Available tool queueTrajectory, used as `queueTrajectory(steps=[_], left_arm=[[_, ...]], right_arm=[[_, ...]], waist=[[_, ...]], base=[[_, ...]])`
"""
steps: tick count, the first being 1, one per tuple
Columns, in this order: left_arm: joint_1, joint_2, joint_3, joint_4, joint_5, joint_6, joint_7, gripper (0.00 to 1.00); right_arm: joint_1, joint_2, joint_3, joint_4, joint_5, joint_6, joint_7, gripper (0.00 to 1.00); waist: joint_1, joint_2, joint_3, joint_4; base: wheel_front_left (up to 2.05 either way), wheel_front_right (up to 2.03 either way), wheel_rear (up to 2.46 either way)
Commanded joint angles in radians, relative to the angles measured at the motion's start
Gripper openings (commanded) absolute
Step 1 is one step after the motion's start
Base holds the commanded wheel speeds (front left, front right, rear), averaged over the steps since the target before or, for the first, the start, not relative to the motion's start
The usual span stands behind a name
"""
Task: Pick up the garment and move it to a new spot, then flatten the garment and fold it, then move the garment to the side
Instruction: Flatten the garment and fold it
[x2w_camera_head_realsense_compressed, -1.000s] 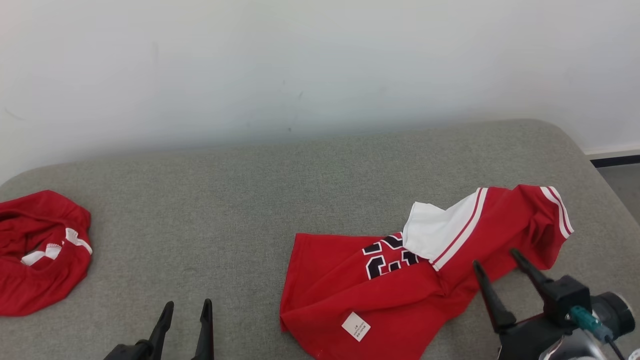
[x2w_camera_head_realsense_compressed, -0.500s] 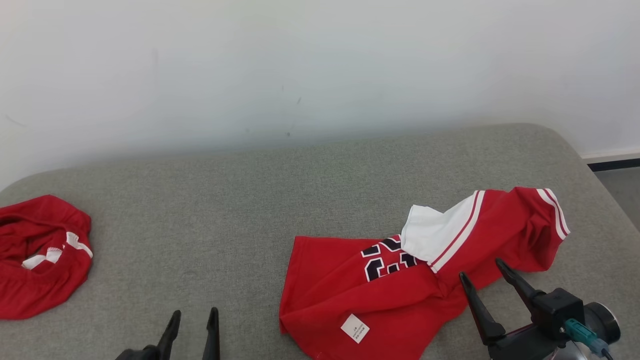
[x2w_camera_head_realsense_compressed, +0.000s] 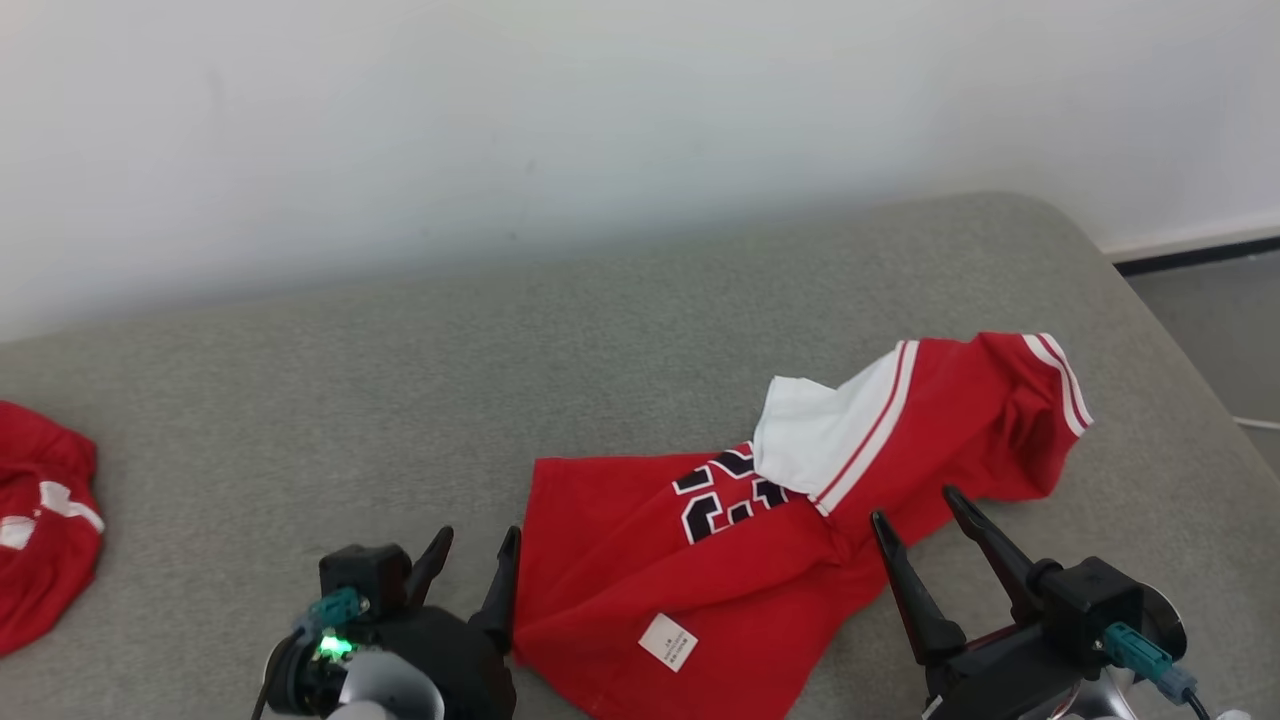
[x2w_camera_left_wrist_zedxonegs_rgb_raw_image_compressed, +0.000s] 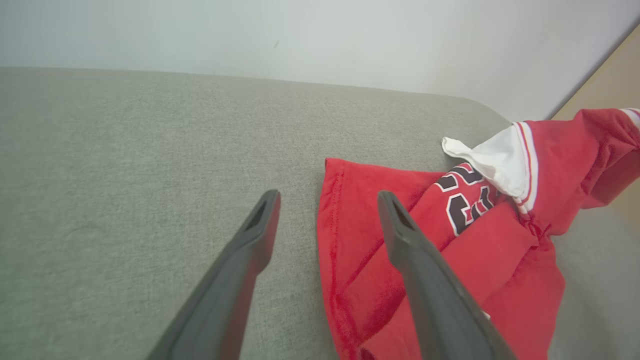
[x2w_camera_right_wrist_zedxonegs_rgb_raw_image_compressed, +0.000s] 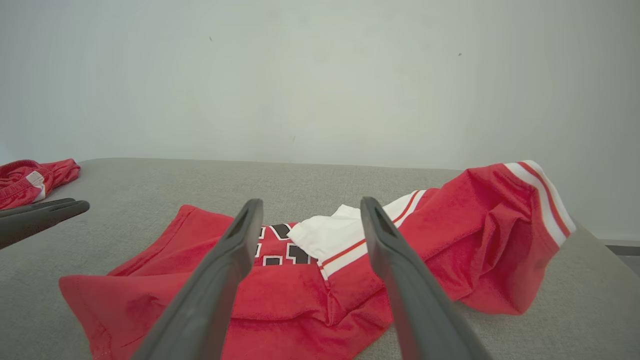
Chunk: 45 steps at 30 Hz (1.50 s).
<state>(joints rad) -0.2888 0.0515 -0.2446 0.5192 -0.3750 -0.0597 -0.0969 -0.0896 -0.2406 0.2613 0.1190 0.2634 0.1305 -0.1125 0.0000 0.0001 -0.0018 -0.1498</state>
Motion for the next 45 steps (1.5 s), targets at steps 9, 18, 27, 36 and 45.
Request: queueTrajectory(steps=[9,18,27,36,45], left_arm=[[-0.144,0.0,-0.071,0.155,-0.085,0.034,0.02,1.0],[-0.248,0.001,-0.089,0.323,-0.077,0.143,0.09,1.0],[-0.325,0.029,-0.048,0.364,-0.116,0.153,0.002,0.0],[-0.508,0.136,-0.017,0.323,-0.083,0.136,-0.117,0.0],[-0.666,0.263,-0.043,0.322,-0.019,0.126,-0.1,0.0]], right_arm=[[-0.032,0.027,0.007,0.011,0.016,0.001,-0.019,1.0],[-0.048,0.045,0.001,0.011,0.008,0.001,-0.041,1.0],[-0.024,0.071,-0.013,0.002,0.009,0.001,-0.057,1.0],[-0.05,0.072,0.0,-0.022,0.0,0.001,-0.043,1.0],[-0.065,0.057,0.033,-0.03,0.011,0.001,-0.032,1.0]], waist=[[0.0,-0.0001,0.114,-0.106],[0.0,-0.0001,0.174,-0.142],[0.0,-0.0001,0.201,-0.142],[0.0,-0.0001,0.249,-0.143],[0.0,-0.0001,0.286,-0.18]], base=[[0.0,0.0,0.0],[0.0,0.0,0.0],[0.0,0.0,0.0],[0.0,0.0,0.0],[0.0,0.0,0.0]])
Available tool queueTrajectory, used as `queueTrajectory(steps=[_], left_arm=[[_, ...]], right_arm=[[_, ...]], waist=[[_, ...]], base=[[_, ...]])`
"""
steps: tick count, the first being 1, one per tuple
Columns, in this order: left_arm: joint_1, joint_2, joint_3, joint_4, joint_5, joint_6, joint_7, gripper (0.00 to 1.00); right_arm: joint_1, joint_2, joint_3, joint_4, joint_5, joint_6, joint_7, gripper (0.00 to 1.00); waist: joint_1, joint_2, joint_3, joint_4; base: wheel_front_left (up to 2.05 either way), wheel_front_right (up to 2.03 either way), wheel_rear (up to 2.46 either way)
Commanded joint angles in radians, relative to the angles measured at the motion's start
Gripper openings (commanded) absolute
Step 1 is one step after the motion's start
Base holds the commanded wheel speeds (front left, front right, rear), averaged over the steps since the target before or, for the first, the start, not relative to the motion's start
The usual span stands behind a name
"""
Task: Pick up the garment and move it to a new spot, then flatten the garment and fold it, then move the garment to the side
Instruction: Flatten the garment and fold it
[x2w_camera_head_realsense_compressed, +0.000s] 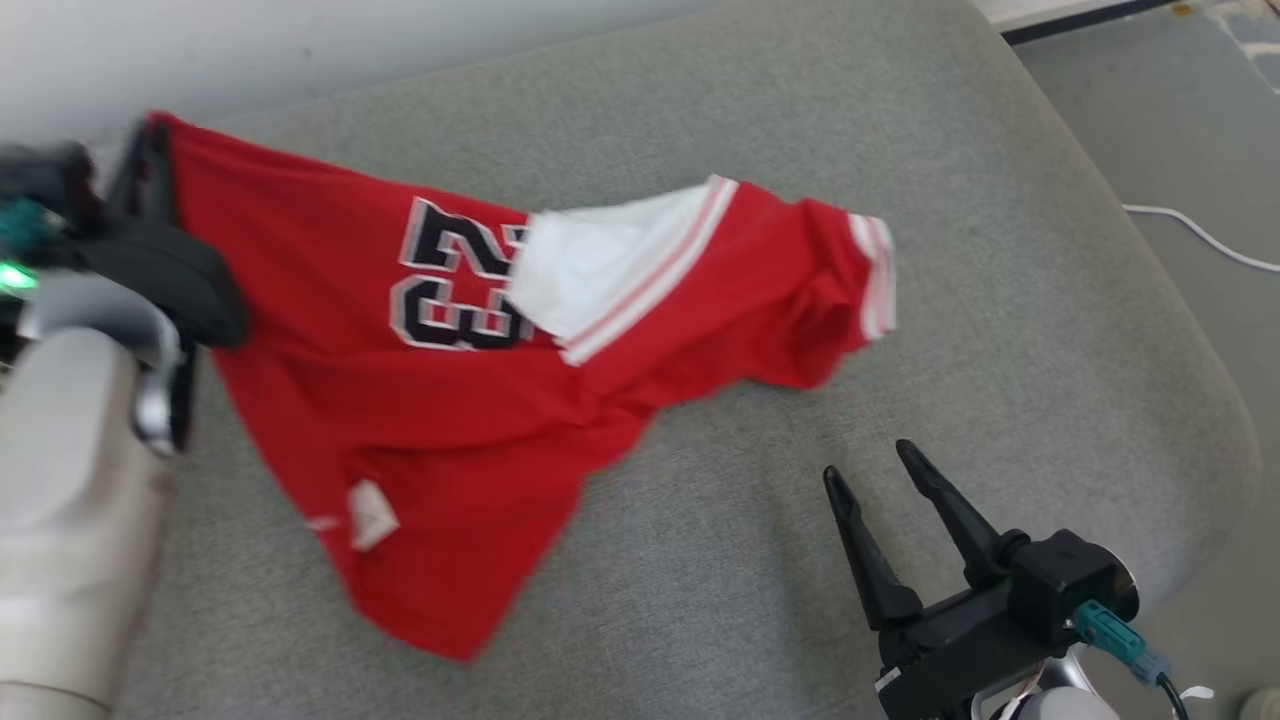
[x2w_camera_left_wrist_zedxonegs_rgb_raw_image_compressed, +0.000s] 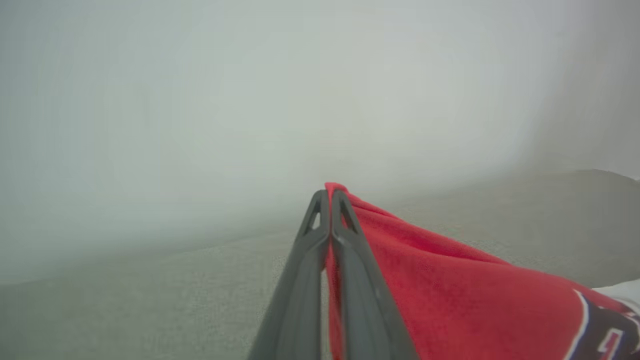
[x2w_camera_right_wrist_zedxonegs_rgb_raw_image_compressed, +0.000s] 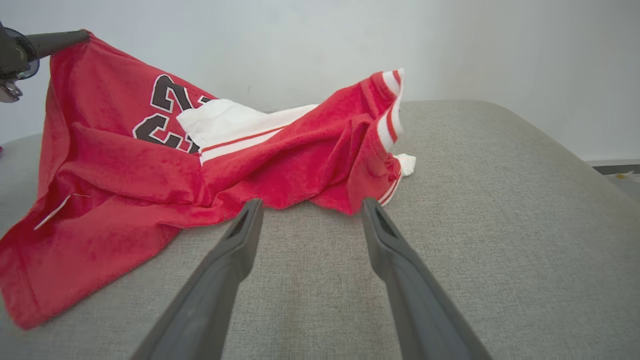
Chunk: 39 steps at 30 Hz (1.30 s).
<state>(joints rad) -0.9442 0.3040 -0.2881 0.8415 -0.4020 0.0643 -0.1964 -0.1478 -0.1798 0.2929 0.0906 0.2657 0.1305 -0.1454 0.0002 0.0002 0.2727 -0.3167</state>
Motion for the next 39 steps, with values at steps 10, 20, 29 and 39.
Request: queueTrajectory(steps=[10,20,29,39], left_arm=[[-0.067,0.113,0.022,0.021,0.009,0.014,-0.009,0.3],[0.055,0.004,0.01,0.05,-0.044,0.011,0.004,1.0],[0.227,-0.08,-0.073,0.001,-0.036,0.004,0.079,1.0],[0.379,-0.052,-0.145,-0.108,-0.006,0.046,0.247,1.0]], right_arm=[[-0.002,-0.012,0.02,-0.001,0.009,0.001,0.011,1.0],[0.012,-0.009,0.014,0.009,0.018,0.001,0.025,1.0],[0.03,0.003,0.001,0.021,0.021,0.001,0.03,1.0],[0.057,0.033,-0.01,0.047,0.027,0.001,0.014,1.0]], waist=[[-0.0002,-0.0002,0.027,-0.046],[-0.0002,-0.0002,-0.019,0.034],[-0.0002,-0.0002,-0.087,0.093],[-0.0002,-0.0002,-0.125,0.098]], base=[[0.0,0.0,0.0],[0.0,0.0,0.0],[0.0,0.0,0.0],[0.0,0.0,0.0]])
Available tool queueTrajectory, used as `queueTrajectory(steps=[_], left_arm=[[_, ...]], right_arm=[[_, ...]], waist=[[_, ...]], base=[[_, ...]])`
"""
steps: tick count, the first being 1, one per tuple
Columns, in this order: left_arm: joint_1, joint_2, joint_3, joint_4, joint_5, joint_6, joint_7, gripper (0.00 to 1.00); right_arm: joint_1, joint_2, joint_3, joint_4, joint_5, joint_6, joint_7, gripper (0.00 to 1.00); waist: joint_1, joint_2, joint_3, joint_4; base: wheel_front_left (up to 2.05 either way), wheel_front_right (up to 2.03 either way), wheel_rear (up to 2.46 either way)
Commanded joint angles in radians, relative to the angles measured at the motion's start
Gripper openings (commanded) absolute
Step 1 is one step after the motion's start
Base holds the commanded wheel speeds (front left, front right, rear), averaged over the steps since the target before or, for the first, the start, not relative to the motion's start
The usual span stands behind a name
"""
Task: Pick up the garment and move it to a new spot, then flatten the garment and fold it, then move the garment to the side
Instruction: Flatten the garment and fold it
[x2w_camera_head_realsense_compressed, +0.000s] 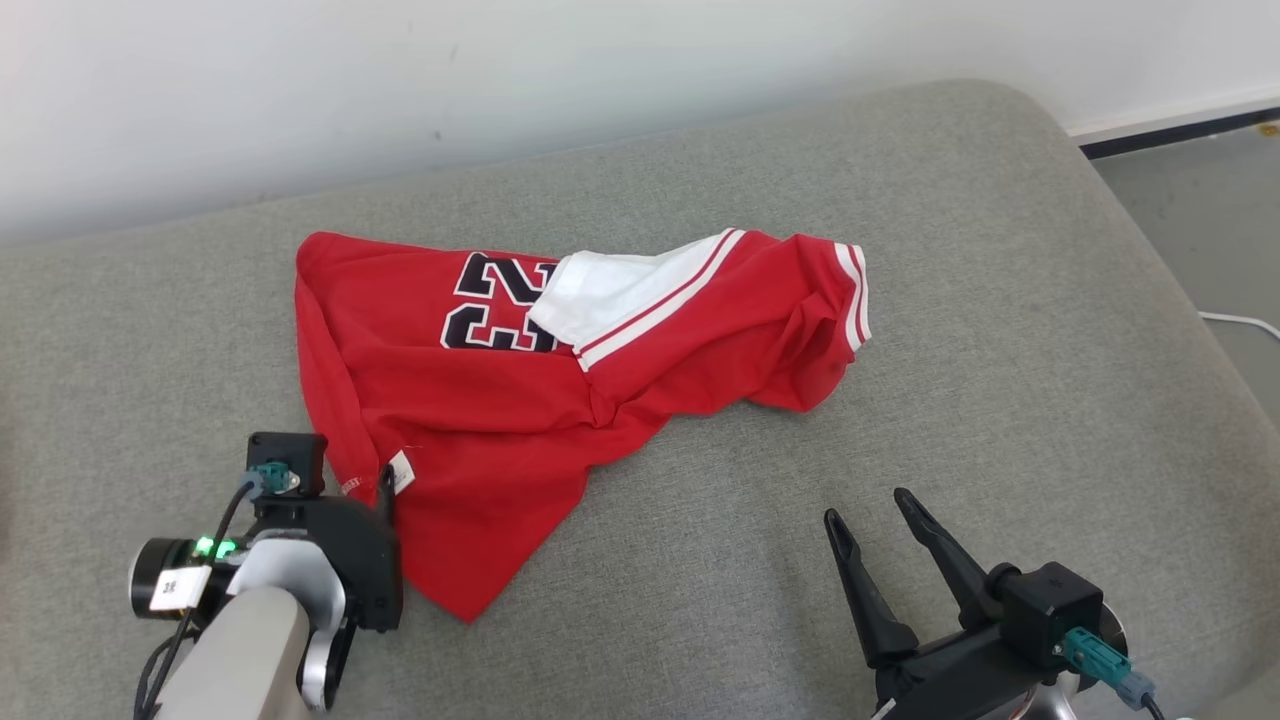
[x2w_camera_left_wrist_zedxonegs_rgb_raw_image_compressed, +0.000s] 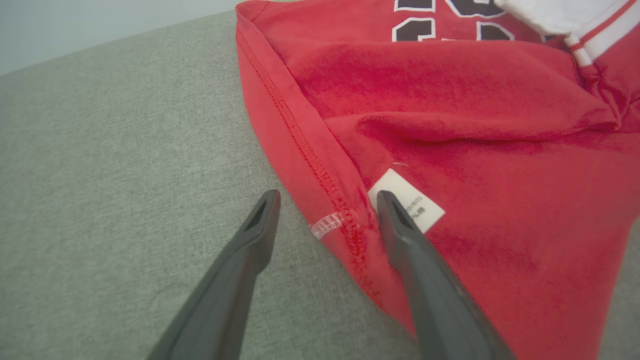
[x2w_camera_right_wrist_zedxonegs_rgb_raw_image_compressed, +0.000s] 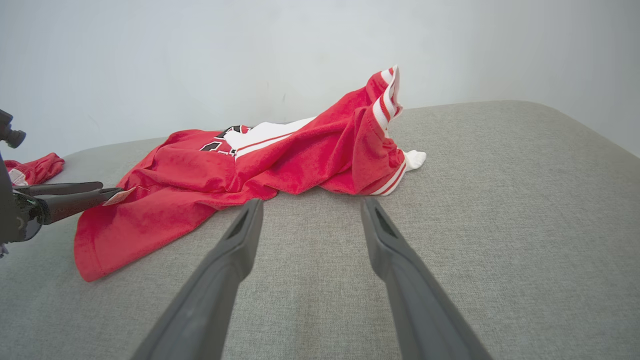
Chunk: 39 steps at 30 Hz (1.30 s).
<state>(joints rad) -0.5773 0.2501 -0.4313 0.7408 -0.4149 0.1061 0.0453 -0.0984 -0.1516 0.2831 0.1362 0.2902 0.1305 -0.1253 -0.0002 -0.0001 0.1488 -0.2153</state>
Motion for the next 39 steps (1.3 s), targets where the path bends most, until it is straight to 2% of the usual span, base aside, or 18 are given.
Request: queueTrajectory(steps=[1,9,15,19,20,21,26,30,34,39], left_arm=[[0.017,0.004,-0.003,-0.016,0.007,0.01,0.014,1.0],[0.033,0.012,-0.021,-0.063,0.013,0.033,0.059,1.0],[0.031,0.042,-0.025,-0.067,0.033,0.066,0.078,1.0],[0.039,0.052,-0.011,-0.075,0.015,0.069,0.069,1.0],[0.041,0.052,-0.008,-0.079,0.011,0.071,0.06,0.58],[0.044,0.05,-0.001,-0.082,0.0,0.07,0.054,0.0],[0.064,0.033,0.054,-0.101,-0.066,0.076,0.033,0.0],[0.079,-0.005,0.148,-0.145,-0.184,0.054,-0.035,0.0],[0.076,-0.052,0.257,-0.193,-0.314,-0.012,-0.118,0.0],[0.03,-0.079,0.328,-0.243,-0.419,-0.101,-0.171,0.0]], right_arm=[[0.006,0.006,0.002,0.003,0.003,0.001,-0.007,1.0],[-0.011,0.005,0.005,0.011,0.009,0.001,-0.017,1.0],[-0.018,0.016,0.011,0.023,0.008,0.001,-0.025,1.0],[-0.021,0.017,0.013,0.032,0.013,0.001,-0.031,1.0],[-0.022,0.017,0.013,0.034,0.014,0.001,-0.033,1.0],[-0.022,0.018,0.013,0.036,0.015,0.001,-0.035,1.0],[-0.026,0.013,0.015,0.042,0.017,0.001,-0.037,1.0],[-0.024,0.009,0.015,0.046,0.02,0.001,-0.04,1.0],[-0.019,0.005,0.017,0.047,0.024,0.001,-0.036,1.0],[-0.011,-0.001,0.023,0.049,0.028,0.001,-0.029,1.0]], waist=[[0.0002,0.0001,-0.002,-0.006],[0.0002,0.0001,0.006,-0.015],[0.0002,0.0001,0.014,-0.019],[0.0002,0.0001,0.018,-0.018],[0.0002,0.0001,0.018,-0.018],[0.0002,0.0001,0.018,-0.017],[0.0002,0.0001,0.011,-0.012],[0.0002,0.0001,0.001,-0.007],[0.0002,0.0001,-0.014,-0.004],[0.0002,0.0001,-0.037,-0.005]], base=[[0.0,0.0,0.0],[0.0,0.0,0.0],[0.0,0.0,0.0],[0.0,0.0,0.0],[0.0,0.0,0.0],[0.0,0.0,0.0],[0.0,0.0,0.0],[0.0,0.0,0.0],[0.0,0.0,0.0],[0.0,0.0,0.0]])
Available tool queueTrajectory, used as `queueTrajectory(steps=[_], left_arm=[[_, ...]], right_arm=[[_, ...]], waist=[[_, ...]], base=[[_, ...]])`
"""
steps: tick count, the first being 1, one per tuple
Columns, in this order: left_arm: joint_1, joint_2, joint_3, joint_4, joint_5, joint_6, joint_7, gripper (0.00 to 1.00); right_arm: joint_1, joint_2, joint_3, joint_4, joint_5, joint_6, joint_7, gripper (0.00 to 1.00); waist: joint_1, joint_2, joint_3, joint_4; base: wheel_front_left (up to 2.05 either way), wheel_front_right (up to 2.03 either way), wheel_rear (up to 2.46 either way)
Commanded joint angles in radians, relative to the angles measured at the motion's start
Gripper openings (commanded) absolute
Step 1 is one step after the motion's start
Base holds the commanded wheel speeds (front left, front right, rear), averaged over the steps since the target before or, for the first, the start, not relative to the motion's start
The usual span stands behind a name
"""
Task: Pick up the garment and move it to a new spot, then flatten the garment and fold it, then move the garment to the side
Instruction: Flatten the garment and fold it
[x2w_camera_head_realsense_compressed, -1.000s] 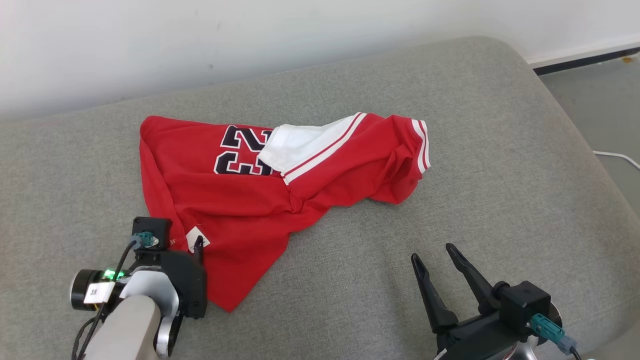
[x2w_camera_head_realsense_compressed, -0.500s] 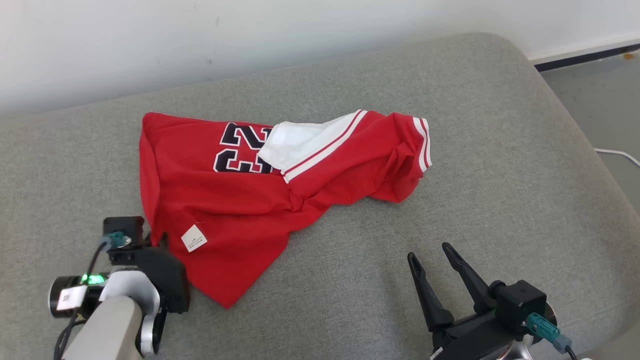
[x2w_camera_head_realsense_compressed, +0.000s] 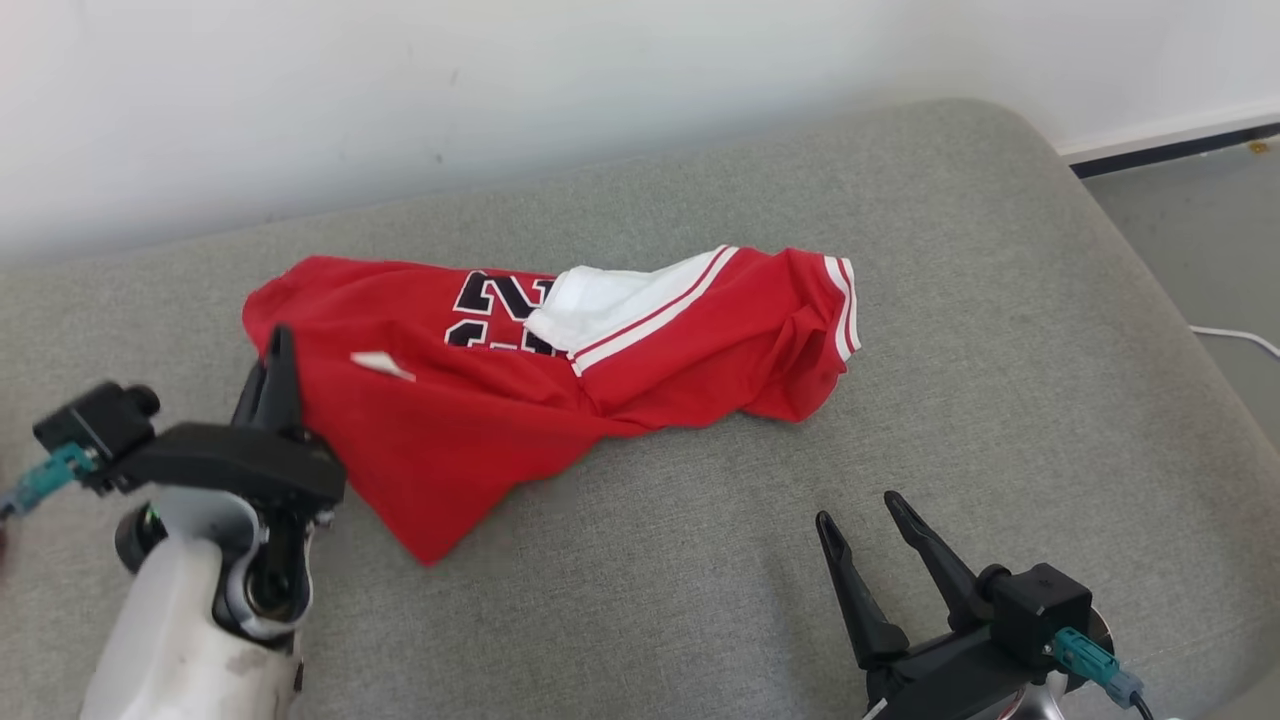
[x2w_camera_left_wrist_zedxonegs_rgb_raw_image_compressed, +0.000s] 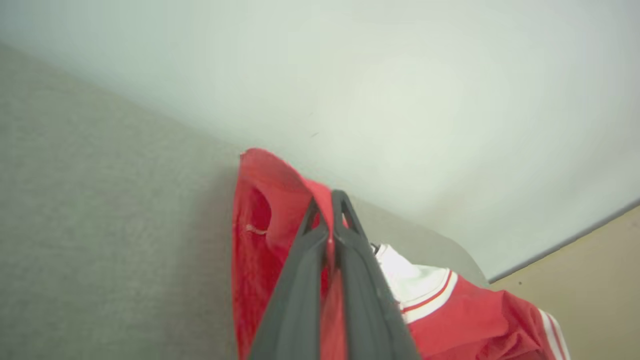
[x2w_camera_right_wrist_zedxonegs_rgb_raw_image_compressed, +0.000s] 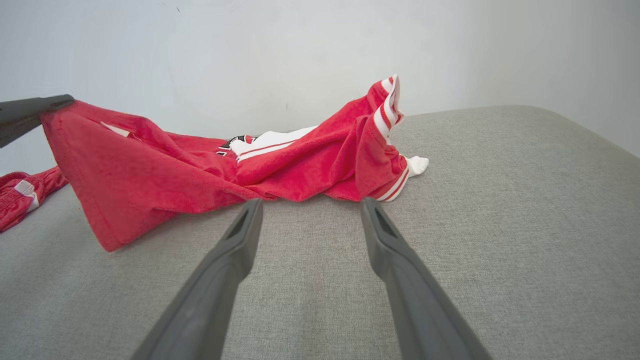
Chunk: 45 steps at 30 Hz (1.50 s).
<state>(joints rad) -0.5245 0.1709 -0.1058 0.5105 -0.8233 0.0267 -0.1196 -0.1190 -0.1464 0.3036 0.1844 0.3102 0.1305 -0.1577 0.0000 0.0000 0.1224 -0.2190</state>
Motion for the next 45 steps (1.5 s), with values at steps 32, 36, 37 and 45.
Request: queueTrajectory(steps=[32,36,37,45], left_arm=[[0.45,0.074,-0.014,-0.304,-0.06,0.017,0.125,0.0],[0.48,0.079,-0.024,-0.282,-0.019,0.038,0.089,0.0],[0.483,0.081,-0.024,-0.276,-0.005,0.045,0.074,0.0],[0.492,0.07,-0.034,-0.208,0.063,0.047,-0.056,1.0]], right_arm=[[0.056,-0.007,-0.034,-0.038,-0.005,0.001,0.035,1.0],[0.053,-0.008,-0.03,-0.034,0.002,0.001,0.034,1.0],[0.053,-0.01,-0.03,-0.033,0.004,0.001,0.032,1.0],[0.058,-0.022,-0.037,-0.032,0.005,0.001,0.035,1.0]], waist=[[0.0,0.0,-0.041,0.091],[0.0,0.0,-0.046,0.084],[0.0,0.0,-0.048,0.083],[0.0,0.0,-0.067,0.076]], base=[[0.0,0.0,0.0],[0.0,0.0,0.0],[0.0,0.0,0.0],[0.0,0.0,0.0]])
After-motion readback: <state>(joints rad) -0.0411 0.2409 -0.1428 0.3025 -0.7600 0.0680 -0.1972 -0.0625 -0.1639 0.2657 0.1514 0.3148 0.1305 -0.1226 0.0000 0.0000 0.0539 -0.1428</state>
